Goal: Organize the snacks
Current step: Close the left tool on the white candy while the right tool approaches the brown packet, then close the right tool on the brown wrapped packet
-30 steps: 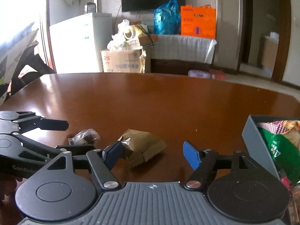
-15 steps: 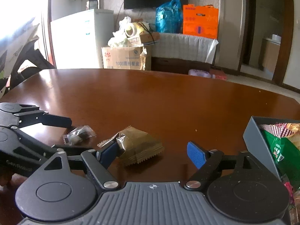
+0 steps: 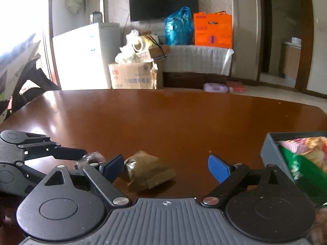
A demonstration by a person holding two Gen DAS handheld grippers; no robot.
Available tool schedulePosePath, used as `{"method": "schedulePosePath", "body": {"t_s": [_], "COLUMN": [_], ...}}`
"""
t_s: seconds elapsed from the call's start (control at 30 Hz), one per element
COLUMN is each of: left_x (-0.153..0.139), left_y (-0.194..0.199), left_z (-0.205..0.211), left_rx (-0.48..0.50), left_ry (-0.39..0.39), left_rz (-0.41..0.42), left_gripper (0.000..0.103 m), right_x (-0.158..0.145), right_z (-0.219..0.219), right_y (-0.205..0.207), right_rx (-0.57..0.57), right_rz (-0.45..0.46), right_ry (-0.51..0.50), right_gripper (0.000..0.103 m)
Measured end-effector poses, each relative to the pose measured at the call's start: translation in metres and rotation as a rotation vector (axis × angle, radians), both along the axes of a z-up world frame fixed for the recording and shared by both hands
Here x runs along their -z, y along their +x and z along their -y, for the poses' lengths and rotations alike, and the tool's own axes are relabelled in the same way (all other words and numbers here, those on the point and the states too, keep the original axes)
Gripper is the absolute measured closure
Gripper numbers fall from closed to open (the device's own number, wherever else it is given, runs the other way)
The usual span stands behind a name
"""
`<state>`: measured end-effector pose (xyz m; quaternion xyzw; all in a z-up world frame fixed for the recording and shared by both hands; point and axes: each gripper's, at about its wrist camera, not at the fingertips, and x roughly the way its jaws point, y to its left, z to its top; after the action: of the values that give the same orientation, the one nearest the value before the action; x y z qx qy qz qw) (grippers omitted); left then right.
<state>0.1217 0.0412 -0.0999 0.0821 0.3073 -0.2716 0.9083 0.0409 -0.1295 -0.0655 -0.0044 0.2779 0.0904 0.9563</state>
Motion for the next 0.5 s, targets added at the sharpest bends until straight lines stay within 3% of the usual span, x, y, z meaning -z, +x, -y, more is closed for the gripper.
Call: {"method": "schedulePosePath", "body": {"t_s": [0.03,0.1,0.23,0.3,0.5], "left_x": [0.000,0.000,0.000,0.000,-0.001], "left_y": [-0.001,-0.003,-0.003,-0.004,-0.007], "left_z": [-0.001,-0.001,-0.003,-0.004,-0.007], "left_rx": [0.000,0.010,0.012,0.028,0.027], "left_ry": [-0.001,-0.005,-0.014,-0.025,-0.027], "left_rz": [0.000,0.002,-0.002,-0.008,-0.014], "left_gripper": [0.051,0.064,0.072,0.085,0.085], "right_x": [0.003,0.006,0.007,0.008,0.010], "right_z": [-0.003,-0.007,-0.008,-0.006,-0.013], "right_y": [0.001,0.006,0.011,0.015,0.021], "right_rx": [-0.004,-0.004,-0.010,-0.002,-0.053], "right_rz": [-0.003,-0.021,-0.038,-0.063,-0.083], "right_ry": [-0.014,-0.010,0.001,0.011,-0.037], "right_gripper": [0.013,0.013,0.013,0.014,0.039]}}
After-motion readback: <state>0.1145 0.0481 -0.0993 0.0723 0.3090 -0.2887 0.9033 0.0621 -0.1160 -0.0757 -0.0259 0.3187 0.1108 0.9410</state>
